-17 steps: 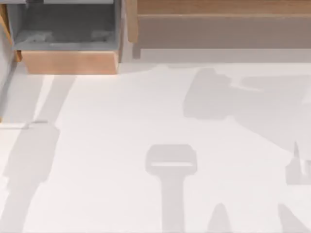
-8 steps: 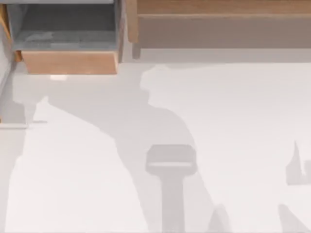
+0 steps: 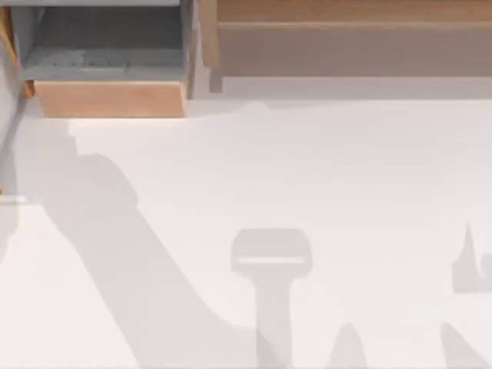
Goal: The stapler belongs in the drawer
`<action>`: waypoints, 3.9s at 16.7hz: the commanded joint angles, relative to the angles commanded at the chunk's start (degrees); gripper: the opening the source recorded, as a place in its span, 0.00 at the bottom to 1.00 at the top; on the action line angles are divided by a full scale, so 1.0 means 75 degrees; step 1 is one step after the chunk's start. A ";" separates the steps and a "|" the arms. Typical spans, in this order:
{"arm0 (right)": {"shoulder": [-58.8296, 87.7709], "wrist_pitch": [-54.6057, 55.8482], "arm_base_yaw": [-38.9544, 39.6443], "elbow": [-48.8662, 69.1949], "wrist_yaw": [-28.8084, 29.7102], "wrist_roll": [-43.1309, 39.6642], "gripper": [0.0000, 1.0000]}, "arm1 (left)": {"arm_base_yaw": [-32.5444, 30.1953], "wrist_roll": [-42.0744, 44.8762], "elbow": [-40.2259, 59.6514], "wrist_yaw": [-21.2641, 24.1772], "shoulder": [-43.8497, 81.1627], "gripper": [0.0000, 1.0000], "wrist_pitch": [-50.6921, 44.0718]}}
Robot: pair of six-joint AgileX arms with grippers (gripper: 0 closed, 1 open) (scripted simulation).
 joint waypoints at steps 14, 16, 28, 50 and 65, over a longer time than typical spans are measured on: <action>0.0000 0.0000 0.0000 0.0000 0.0000 0.0000 1.00 | 0.0285 0.0391 0.1196 -0.0645 -0.2109 0.00 0.1326; 0.0000 0.0000 0.0000 0.0000 0.0000 0.0000 1.00 | 0.0257 0.0412 0.1178 -0.0603 -0.2138 0.00 0.1350; 0.0000 0.0000 0.0000 0.0000 0.0000 0.0000 1.00 | -0.0008 -0.0007 -0.0127 0.0000 0.0099 0.00 0.0226; 0.0000 0.0000 0.0000 0.0000 0.0000 0.0000 1.00 | -0.0008 -0.0007 -0.0127 0.0000 0.0099 1.00 0.0226; 0.0000 0.0000 0.0000 0.0000 0.0000 0.0000 1.00 | 0.0779 0.2962 -0.2424 0.1294 -0.2621 1.00 0.6133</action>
